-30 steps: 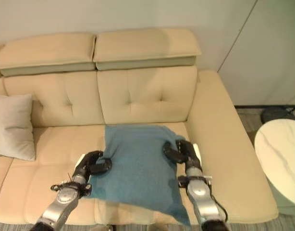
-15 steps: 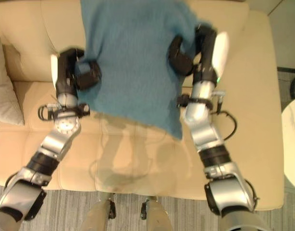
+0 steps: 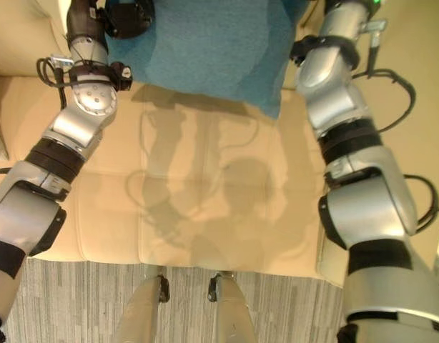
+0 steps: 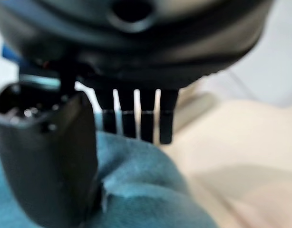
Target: Pick up all the scattered cushions and arrange them neatly on the sofa.
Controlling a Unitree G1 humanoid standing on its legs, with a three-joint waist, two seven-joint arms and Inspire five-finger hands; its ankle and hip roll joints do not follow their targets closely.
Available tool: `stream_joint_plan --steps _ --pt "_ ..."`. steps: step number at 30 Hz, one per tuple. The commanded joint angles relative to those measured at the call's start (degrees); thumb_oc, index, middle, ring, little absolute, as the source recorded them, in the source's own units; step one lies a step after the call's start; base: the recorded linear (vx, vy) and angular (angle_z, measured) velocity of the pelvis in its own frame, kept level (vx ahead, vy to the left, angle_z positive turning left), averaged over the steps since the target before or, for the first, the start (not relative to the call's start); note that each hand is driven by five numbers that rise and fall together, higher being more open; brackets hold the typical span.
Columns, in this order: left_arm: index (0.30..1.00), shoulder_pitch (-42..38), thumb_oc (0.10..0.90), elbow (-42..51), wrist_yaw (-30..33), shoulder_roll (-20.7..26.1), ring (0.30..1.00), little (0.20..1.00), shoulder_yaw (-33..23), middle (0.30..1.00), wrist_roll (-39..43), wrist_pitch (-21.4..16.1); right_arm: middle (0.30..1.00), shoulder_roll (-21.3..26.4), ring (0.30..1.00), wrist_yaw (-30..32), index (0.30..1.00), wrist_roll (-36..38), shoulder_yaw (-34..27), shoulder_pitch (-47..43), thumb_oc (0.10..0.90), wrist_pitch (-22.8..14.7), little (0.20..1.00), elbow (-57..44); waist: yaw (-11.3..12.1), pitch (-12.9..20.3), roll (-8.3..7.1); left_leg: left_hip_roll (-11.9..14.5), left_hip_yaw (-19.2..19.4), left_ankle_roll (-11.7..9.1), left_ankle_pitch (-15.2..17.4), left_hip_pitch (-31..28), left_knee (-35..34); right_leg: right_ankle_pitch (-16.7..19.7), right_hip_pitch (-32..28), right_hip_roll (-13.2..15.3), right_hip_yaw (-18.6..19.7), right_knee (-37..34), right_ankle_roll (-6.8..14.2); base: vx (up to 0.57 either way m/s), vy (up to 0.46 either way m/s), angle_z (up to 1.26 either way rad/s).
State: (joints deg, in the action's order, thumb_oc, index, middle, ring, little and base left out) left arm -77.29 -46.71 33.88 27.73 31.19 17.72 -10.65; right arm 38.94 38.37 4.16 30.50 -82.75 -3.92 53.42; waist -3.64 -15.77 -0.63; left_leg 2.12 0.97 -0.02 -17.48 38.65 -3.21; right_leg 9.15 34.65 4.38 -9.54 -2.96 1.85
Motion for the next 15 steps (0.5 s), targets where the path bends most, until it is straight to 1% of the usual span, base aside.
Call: stream_joint_plan --steps 1,2,3,4,6,7,8,9,12,15 --pt "0.9 -2.1 0.8 2.1 -3.2 -1.3 0.9 0.9 1.3 0.9 -0.3 -4.8 0.9 -1.7 0.9 -2.8 0.9 0.2 -0.1 -0.7 0.8 -0.9 0.9 -2.2 1.5 7.8 -1.51 -1.3 -0.1 -4.1 11.9 -7.2 -1.8 -2.5 -3.0 -1.0 -0.3 -2.0 7.3 0.01 0.021 -0.12" --pt "0.9 0.5 0.8 3.5 -3.8 -1.3 0.9 0.9 1.0 0.9 -0.9 -4.6 0.9 -1.2 0.9 -3.4 0.9 -0.6 -0.3 0.8 0.8 -0.9 0.9 -3.7 1.5 7.8 -1.48 -1.3 -0.1 -4.2 12.0 -7.2 -1.8 -2.4 -2.9 -0.9 -0.4 -2.0 7.3 0.0 0.0 0.0" --pt "0.9 0.7 0.8 3.7 -3.7 -1.3 0.9 0.9 1.0 0.9 -0.9 -4.6 0.9 -1.2 0.9 -3.4 0.9 -0.6 -0.3 1.0 0.8 -0.8 0.9 -3.8 1.5 7.9 -1.49 -1.3 -0.1 -4.2 12.0 -7.2 -1.8 -2.4 -2.9 -0.9 -0.4 -2.0 7.3 0.0 0.007 0.06" --pt "0.9 6.5 0.8 6.7 -4.4 -1.5 0.9 0.9 -0.5 0.9 -1.4 -4.3 0.9 -1.2 0.9 -4.0 0.9 -1.7 -1.8 4.9 0.8 -0.8 0.9 -6.8 1.5 8.0 -1.37 -1.4 0.0 -4.1 12.2 -7.3 -1.8 -2.5 -3.0 -0.8 -0.2 -2.0 7.2 0.01 0.007 0.06" --pt "0.9 11.2 0.8 8.8 -5.4 -1.9 0.9 0.9 -1.9 0.9 -1.7 -4.2 0.9 -1.4 0.9 -4.9 0.9 -2.3 -3.6 8.7 0.8 -1.1 0.9 -9.2 1.6 7.9 -1.13 -1.4 0.1 -4.2 12.1 -7.4 -1.8 -2.5 -3.0 -0.8 -0.3 -2.0 7.2 0.01 0.009 0.07" --pt "0.9 11.4 0.8 8.9 -5.4 -1.9 0.9 0.9 -1.9 0.9 -1.8 -4.1 0.9 -1.4 0.9 -4.9 0.9 -2.3 -3.7 8.9 0.8 -1.1 0.9 -9.3 1.6 8.0 -1.15 -1.4 0.1 -4.2 12.1 -7.4 -1.8 -2.5 -3.0 -0.8 -0.3 -2.0 7.2 0.0 0.0 0.0" --pt "0.9 15.5 0.8 10.2 -6.5 -2.3 0.9 0.9 -3.0 0.9 -2.3 -3.9 0.9 -1.7 0.9 -5.8 0.9 -2.8 -5.4 12.4 0.8 -1.4 0.9 -11.1 1.6 7.9 -1.02 -1.4 0.2 -4.1 12.3 -7.4 -1.8 -2.6 -3.0 -0.7 -0.3 -2.0 7.1 -0.01 0.004 -0.14" --pt "0.9 15.7 0.8 10.3 -6.5 -2.3 0.9 0.9 -3.0 0.9 -2.3 -3.8 0.9 -1.8 0.9 -5.8 0.9 -2.9 -5.5 12.7 0.8 -1.3 0.9 -11.2 1.6 8.1 -1.06 -1.4 0.2 -4.1 12.3 -7.4 -1.8 -2.6 -3.0 -0.7 -0.3 -2.0 7.1 -0.01 0.012 -0.18" --pt "0.9 23.0 0.8 12.8 -7.9 -3.9 0.9 0.9 -5.8 0.9 -1.6 -3.7 0.9 -2.8 0.9 -7.3 0.9 -4.4 -8.8 19.8 0.8 -1.5 0.9 -14.9 1.7 7.7 -0.82 -1.4 0.3 -4.2 12.3 -7.6 -1.8 -2.6 -3.1 -0.5 -0.5 -2.0 6.9 -0.04 0.008 -0.11" --pt "0.9 26.8 0.8 14.2 -9.1 -3.3 0.9 0.9 -7.4 0.9 -2.2 -3.4 0.9 -3.9 0.9 -8.5 0.9 -5.3 -11.2 24.9 0.8 -1.7 0.9 -16.6 1.7 7.4 -0.74 -1.3 0.5 -4.2 12.2 -7.8 -1.8 -2.7 -3.4 -0.6 -0.5 -2.0 6.8 -0.05 0.004 -0.05"
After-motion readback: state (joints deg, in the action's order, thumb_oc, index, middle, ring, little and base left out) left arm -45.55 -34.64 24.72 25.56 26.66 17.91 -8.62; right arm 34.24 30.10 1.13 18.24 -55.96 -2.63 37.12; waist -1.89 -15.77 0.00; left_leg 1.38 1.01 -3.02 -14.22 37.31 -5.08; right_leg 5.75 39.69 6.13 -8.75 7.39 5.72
